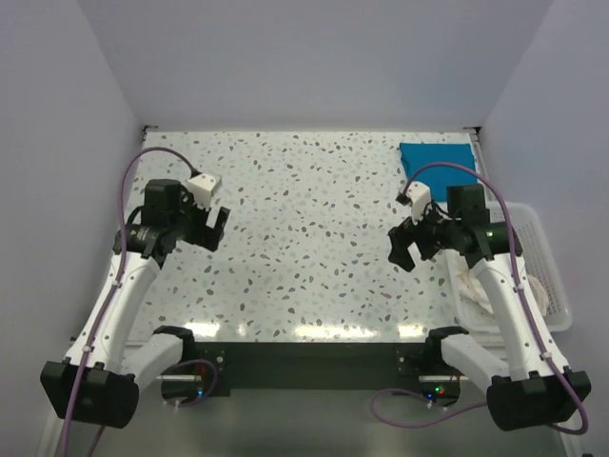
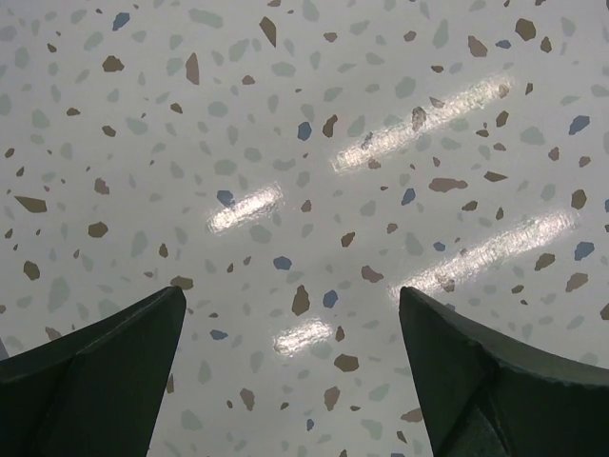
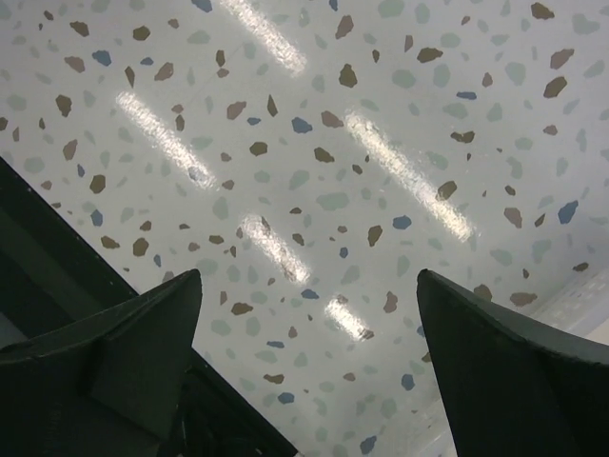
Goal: Fold and stack the t-shirts
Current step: Grab the tshirt from the pile
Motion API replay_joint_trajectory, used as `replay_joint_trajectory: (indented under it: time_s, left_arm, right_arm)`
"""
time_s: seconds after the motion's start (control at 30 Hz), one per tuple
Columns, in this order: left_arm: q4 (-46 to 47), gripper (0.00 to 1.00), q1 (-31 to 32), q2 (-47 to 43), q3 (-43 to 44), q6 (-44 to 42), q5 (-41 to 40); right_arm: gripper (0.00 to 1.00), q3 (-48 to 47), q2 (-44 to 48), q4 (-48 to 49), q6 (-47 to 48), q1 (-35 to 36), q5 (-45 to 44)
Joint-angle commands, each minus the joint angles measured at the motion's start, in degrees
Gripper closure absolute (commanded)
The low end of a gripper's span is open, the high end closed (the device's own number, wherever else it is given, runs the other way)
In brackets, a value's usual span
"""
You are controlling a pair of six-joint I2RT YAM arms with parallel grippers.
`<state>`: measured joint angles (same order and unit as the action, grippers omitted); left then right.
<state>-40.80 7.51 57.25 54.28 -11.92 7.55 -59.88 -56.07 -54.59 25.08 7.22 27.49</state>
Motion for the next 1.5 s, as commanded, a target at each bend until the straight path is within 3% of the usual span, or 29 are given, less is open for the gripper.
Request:
replay_joint_trajectory:
  time_s: [0.0,0.13,0.3,0.47,0.73,1.37,1.43,1.47]
  left_arm:
    - [-1.30,0.00,-0.30,0.22,4.68,0.94,2.29]
    - [-4.02,0.00,-0.30,4.26,9.16,1.03,7.98]
    - [-4.64,0.00,-0.30,5.76,10.75,0.24,12.84]
    - [-4.99,0.00,-0.30,6.82,11.28,-0.29,13.36]
    - [-6.40,0.00,-0.21,9.63,14.00,-1.79,16.17]
    - [-6.75,0.00,-0.30,10.69,13.31,-1.88,18.02]
    - [-6.14,0.00,-0.30,10.69,13.39,-1.96,18.37]
    - [-6.05,0.00,-0.30,10.86,13.48,-1.96,18.55]
  right_arm:
    - [0.01,-4.97,-1.67,-4.56,-0.72,-0.02,-4.09]
    - [0.01,-12.35,-4.30,-9.12,-2.67,-0.19,-11.21]
    - [0.01,-22.18,-9.40,-14.66,-0.48,-2.56,-26.33]
    - [0.01,-30.12,-15.63,-22.30,10.32,-20.21,-27.31]
    - [0.01,-24.50,-26.70,-21.09,23.34,-36.47,-28.99]
    - [0.01,-2.97,-43.41,-0.09,25.10,-39.39,-35.31]
    - [0.06,-2.00,-44.82,1.14,24.67,-39.39,-35.40]
    - [0.23,-2.00,-45.17,1.15,24.58,-39.48,-35.05]
